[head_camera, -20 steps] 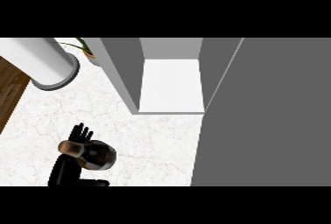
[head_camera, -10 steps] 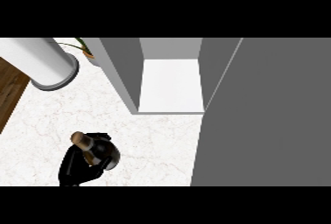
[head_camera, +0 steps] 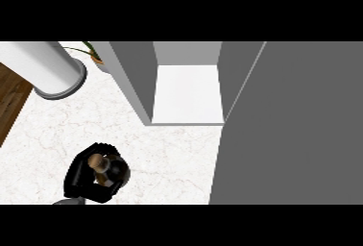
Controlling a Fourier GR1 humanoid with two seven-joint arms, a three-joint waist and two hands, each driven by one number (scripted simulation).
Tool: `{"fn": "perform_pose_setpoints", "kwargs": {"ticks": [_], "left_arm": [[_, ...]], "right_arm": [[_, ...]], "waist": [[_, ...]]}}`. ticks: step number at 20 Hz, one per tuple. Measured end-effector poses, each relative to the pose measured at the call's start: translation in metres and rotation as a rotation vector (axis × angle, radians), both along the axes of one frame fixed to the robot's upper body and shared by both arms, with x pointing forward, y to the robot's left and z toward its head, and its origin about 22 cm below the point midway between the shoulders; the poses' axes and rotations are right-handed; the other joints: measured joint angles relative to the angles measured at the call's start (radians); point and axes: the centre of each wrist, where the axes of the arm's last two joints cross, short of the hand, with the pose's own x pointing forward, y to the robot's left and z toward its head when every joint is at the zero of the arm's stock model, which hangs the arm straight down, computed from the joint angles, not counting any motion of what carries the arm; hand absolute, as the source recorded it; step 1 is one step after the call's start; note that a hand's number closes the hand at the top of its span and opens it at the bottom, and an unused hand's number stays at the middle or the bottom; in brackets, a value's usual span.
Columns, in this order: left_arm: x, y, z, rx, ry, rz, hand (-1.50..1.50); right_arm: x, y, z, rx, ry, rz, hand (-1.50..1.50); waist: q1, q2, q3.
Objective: Pick up the wine, place it into the cabinet and close the cabinet
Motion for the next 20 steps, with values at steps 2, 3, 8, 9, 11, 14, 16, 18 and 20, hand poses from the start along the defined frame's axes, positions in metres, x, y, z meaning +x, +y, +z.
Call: {"fn": "perform_pose_setpoints", "kwargs": {"ticks": [2,3,8,9,11,14,16,18,20], "left_arm": [[0.006,0.018,0.006,0.013,-0.003,0.032,1.50],[0.007,0.023,0.007,0.019,-0.004,0.046,1.50],[0.012,0.039,0.015,0.029,-0.055,0.096,1.50],[0.016,0.039,0.018,0.037,-0.070,0.104,1.50],[0.019,0.040,0.022,0.057,-0.112,0.130,1.50],[0.017,0.031,0.031,0.061,-0.164,0.151,1.50],[0.021,0.033,0.044,0.030,-0.186,0.133,1.50],[0.028,0.027,0.062,0.002,-0.195,0.107,1.50],[0.027,0.021,0.077,-0.016,-0.200,0.088,1.50]], "right_arm": [[0.001,0.000,0.003,-0.002,0.002,-0.002,-1.50],[0.001,0.001,0.003,0.000,0.003,0.003,-1.50],[0.000,0.000,0.000,-0.004,0.005,0.003,-1.50],[-0.001,0.001,-0.001,0.001,0.011,0.012,-1.50],[-0.001,0.000,0.000,-0.005,0.012,0.005,-1.50],[0.000,0.001,-0.002,0.004,0.006,0.011,-1.50],[0.001,0.001,-0.001,0.004,0.003,0.010,-1.50],[0.001,0.001,0.000,0.005,0.004,0.009,-1.50],[0.002,0.004,0.001,0.016,0.002,0.016,-1.50]], "waist": [[0.001,0.001,0.000],[0.001,0.001,-0.001],[0.001,0.001,-0.001],[0.001,0.001,-0.001],[0.001,0.000,-0.001],[0.005,0.000,0.000],[0.005,0.000,0.000],[0.007,-0.001,0.000],[0.009,-0.001,0.000]]}}
